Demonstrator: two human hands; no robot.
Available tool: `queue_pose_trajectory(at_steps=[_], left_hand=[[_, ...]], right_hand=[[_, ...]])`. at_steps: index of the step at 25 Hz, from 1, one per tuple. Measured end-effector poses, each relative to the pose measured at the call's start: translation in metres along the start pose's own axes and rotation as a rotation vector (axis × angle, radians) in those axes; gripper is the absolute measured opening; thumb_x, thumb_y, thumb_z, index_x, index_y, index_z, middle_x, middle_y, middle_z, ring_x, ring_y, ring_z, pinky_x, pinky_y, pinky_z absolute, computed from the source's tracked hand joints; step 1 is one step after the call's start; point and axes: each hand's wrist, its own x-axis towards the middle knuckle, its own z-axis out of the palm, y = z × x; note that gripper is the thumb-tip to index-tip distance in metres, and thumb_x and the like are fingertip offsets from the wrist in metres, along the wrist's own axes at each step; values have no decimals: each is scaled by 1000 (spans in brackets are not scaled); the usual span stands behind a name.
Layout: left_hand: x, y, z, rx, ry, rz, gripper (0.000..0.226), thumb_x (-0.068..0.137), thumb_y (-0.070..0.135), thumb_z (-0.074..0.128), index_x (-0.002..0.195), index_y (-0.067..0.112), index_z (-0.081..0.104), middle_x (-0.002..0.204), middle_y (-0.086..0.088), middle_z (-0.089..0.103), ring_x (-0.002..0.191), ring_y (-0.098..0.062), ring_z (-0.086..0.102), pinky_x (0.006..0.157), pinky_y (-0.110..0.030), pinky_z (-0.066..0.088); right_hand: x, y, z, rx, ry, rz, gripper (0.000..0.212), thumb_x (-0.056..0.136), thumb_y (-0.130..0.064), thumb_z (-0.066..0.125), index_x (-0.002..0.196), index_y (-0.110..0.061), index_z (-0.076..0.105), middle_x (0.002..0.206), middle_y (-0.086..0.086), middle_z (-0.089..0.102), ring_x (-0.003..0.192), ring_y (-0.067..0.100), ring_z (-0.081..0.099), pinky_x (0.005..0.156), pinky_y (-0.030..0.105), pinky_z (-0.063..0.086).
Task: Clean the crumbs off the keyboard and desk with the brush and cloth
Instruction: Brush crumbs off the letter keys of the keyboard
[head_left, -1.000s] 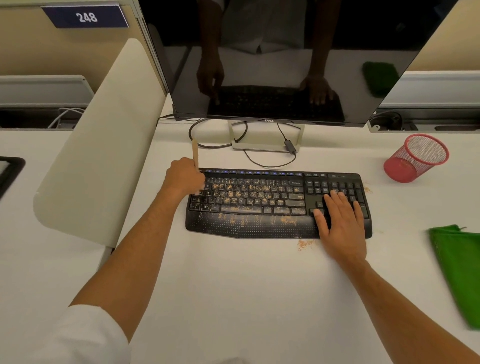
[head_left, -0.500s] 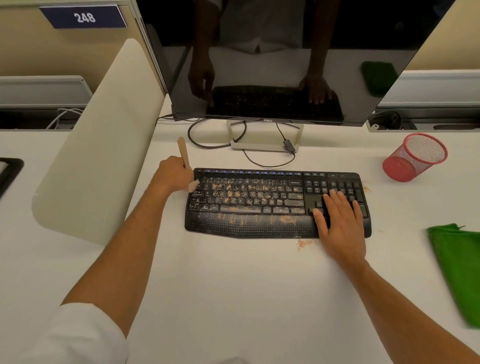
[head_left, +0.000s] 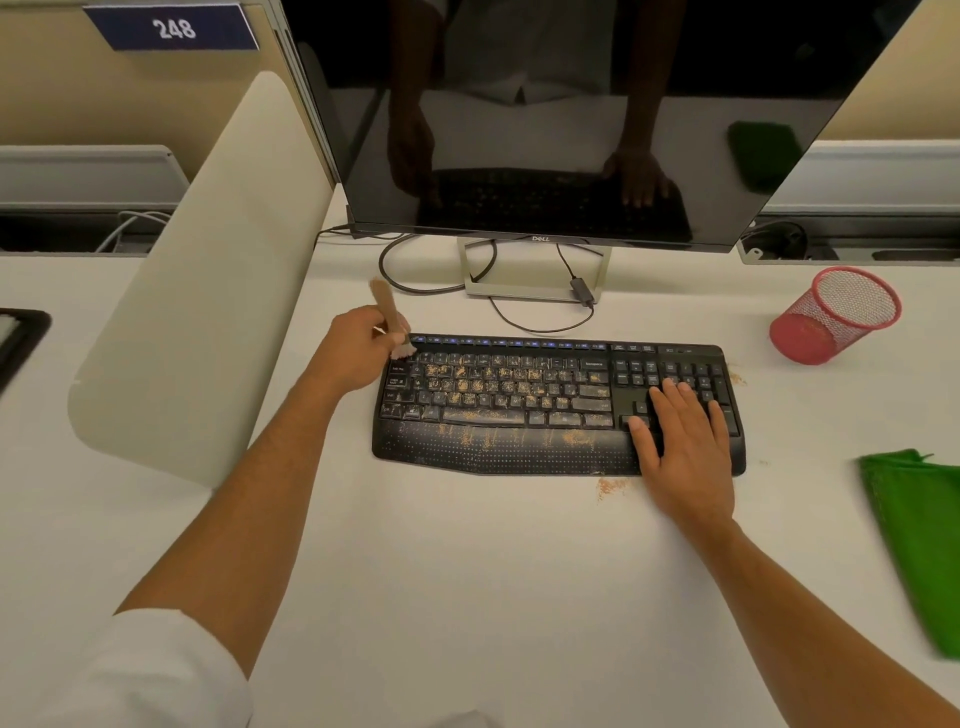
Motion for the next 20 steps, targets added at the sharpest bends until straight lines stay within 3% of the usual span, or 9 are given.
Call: queue_pose_trajectory(at_steps=[3, 5, 9, 11, 13, 15, 20], left_hand=[[3, -4, -3, 36, -120, 12, 13, 98, 6, 53, 95, 12, 64, 108, -3, 65, 91, -16, 66, 87, -28, 46], [8, -7, -10, 206, -151, 22, 12, 97, 5, 53, 94, 9, 64, 108, -4, 64, 93, -19, 61, 84, -29, 42], [13, -16, -21, 541, -48, 32, 17, 98, 10, 51, 93, 4, 66, 100, -14, 67, 89, -30, 60, 76, -38, 45], [11, -13, -19, 397, 5, 64, 17, 99, 10, 51, 92, 3, 66, 98, -11, 66, 87, -26, 63, 76, -34, 46], [4, -5, -11, 124, -86, 86, 13, 97, 5, 54, 90, 8, 64, 99, -1, 66, 85, -9, 68, 78, -20, 45], [-1, -3, -5, 13, -167, 101, 15, 96, 2, 56, 88, 13, 62, 101, 4, 66, 84, 0, 68, 79, -14, 44], [11, -19, -17, 354, -134, 91, 11, 95, 4, 56, 96, 6, 67, 106, -10, 65, 101, -26, 61, 91, -35, 46]], right_hand=[[0, 0, 0, 1, -2, 0, 64, 102, -52, 29, 146, -11, 49, 155, 8, 44, 149, 21, 30, 126, 41, 7], [0, 0, 0, 4, -2, 3, 63, 101, -52, 29, 146, -11, 49, 155, 7, 44, 149, 21, 29, 126, 41, 8], [0, 0, 1, 2, -3, 1, 62, 102, -52, 30, 146, -12, 48, 155, 7, 44, 149, 21, 29, 126, 42, 8], [0, 0, 0, -3, -3, 1, 62, 102, -51, 31, 146, -12, 48, 155, 7, 44, 149, 21, 29, 126, 41, 8], [0, 0, 0, -3, -8, 3, 62, 102, -51, 31, 146, -12, 48, 155, 7, 44, 149, 21, 29, 126, 41, 7], [0, 0, -1, 1, -11, 5, 62, 102, -52, 30, 146, -12, 48, 155, 7, 44, 149, 21, 29, 126, 40, 7], [1, 0, 1, -8, -17, 5, 63, 102, -53, 29, 147, -13, 47, 156, 7, 43, 150, 20, 28, 126, 40, 6]])
